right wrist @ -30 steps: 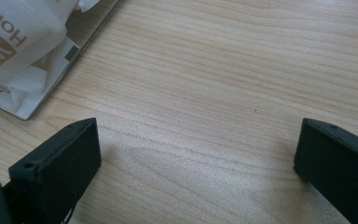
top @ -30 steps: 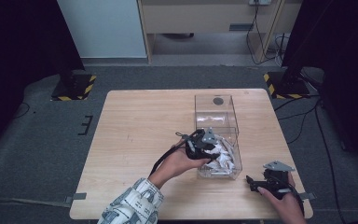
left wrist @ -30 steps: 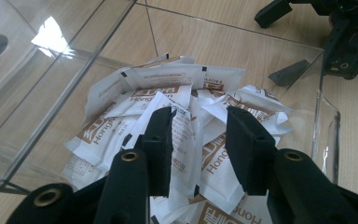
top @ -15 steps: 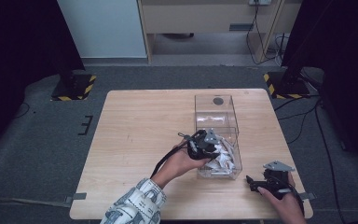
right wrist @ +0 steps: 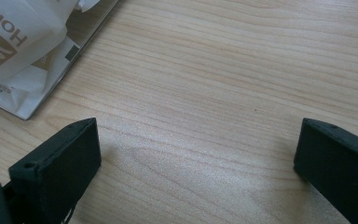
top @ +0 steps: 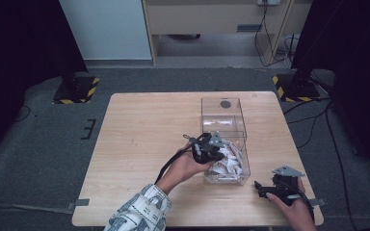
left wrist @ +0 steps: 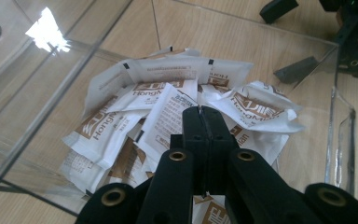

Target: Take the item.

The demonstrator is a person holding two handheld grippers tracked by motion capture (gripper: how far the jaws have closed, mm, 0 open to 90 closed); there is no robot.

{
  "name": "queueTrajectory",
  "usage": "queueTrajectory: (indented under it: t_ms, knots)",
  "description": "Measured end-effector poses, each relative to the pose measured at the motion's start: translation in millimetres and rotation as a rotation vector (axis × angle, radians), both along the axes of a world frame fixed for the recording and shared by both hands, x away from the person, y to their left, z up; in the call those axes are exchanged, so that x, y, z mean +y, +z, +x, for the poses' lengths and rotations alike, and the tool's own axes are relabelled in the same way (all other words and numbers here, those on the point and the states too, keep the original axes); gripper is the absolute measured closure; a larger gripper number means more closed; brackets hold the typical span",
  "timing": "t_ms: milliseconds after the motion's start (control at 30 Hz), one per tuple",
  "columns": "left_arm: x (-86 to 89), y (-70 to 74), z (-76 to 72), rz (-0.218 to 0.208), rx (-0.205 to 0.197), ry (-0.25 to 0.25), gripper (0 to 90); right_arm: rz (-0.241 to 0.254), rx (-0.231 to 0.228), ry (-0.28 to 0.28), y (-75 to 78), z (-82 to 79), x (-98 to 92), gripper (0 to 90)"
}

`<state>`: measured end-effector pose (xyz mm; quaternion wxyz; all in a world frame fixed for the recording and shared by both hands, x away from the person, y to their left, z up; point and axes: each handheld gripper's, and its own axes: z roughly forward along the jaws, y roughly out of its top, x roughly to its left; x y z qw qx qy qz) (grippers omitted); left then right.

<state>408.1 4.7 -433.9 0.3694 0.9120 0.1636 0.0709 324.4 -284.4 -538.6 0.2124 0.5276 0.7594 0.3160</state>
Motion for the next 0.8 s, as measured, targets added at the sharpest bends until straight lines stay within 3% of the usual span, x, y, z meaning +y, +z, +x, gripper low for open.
queueTrajectory:
  t_ms: [200, 800]
  knots:
    - [6.2, 6.1, 0.3, -0.035, 0.006, -0.003, 89.4, -0.001, -0.001, 0.001, -0.1, 0.1, 0.0, 0.8]
    - [19.8, 18.9, 0.5, -0.081, -0.013, 0.003, 89.6, -0.001, -0.001, 0.001, -0.1, 0.1, 0.0, 0.9]
